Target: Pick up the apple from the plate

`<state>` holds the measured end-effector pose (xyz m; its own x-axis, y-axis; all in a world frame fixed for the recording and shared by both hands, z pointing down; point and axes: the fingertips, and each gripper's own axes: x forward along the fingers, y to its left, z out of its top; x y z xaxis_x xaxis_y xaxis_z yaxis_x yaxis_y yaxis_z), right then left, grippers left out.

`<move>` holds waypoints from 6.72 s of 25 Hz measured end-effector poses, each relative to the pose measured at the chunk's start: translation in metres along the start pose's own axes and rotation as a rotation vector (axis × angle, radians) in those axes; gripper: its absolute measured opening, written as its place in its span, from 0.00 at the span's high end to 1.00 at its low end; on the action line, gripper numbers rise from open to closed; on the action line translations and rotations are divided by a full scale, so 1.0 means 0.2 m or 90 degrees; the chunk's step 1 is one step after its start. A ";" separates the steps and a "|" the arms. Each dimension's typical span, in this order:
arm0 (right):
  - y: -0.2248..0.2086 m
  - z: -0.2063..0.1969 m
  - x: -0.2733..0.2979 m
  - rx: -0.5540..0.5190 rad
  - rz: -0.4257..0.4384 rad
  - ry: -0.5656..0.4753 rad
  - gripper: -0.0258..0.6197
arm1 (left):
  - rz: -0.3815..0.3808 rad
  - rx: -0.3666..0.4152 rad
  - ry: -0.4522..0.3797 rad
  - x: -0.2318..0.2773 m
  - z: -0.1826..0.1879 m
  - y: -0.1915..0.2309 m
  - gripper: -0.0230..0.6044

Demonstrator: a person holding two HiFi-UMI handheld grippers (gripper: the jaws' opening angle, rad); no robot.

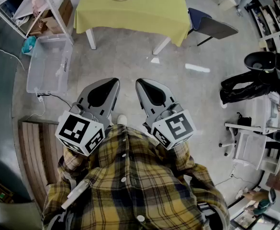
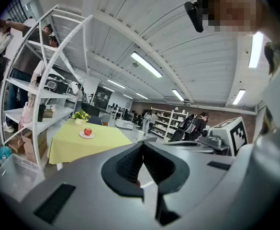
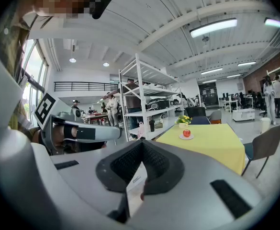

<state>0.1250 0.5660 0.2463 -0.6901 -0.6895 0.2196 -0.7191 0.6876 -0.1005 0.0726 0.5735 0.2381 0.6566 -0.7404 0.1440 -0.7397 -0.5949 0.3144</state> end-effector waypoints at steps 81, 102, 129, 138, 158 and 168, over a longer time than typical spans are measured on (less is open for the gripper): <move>-1.66 0.26 1.71 0.044 -0.010 0.082 0.96 | 0.020 -0.006 0.027 1.74 0.65 1.60 0.95; -1.81 0.35 2.19 0.055 -0.008 0.094 0.96 | 0.021 -0.027 0.062 1.95 0.75 2.05 0.95; -2.16 0.42 2.83 0.097 -0.169 0.125 0.96 | -0.127 -0.018 0.153 2.37 0.87 2.69 0.95; -2.17 0.36 2.83 0.089 -0.139 0.161 0.96 | -0.096 -0.035 0.145 2.38 0.86 2.67 0.95; -2.19 0.14 2.87 0.135 -0.085 0.185 0.83 | -0.041 -0.053 0.175 2.35 0.67 2.70 0.95; -2.22 0.02 2.93 0.144 -0.046 0.186 0.58 | -0.019 -0.066 0.205 2.33 0.56 2.73 0.95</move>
<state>0.0394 -0.1436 0.4151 -0.6080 -0.6176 0.4989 -0.7873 0.5500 -0.2787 -0.0421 -0.1314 0.3721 0.7025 -0.5765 0.4172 -0.7117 -0.5673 0.4143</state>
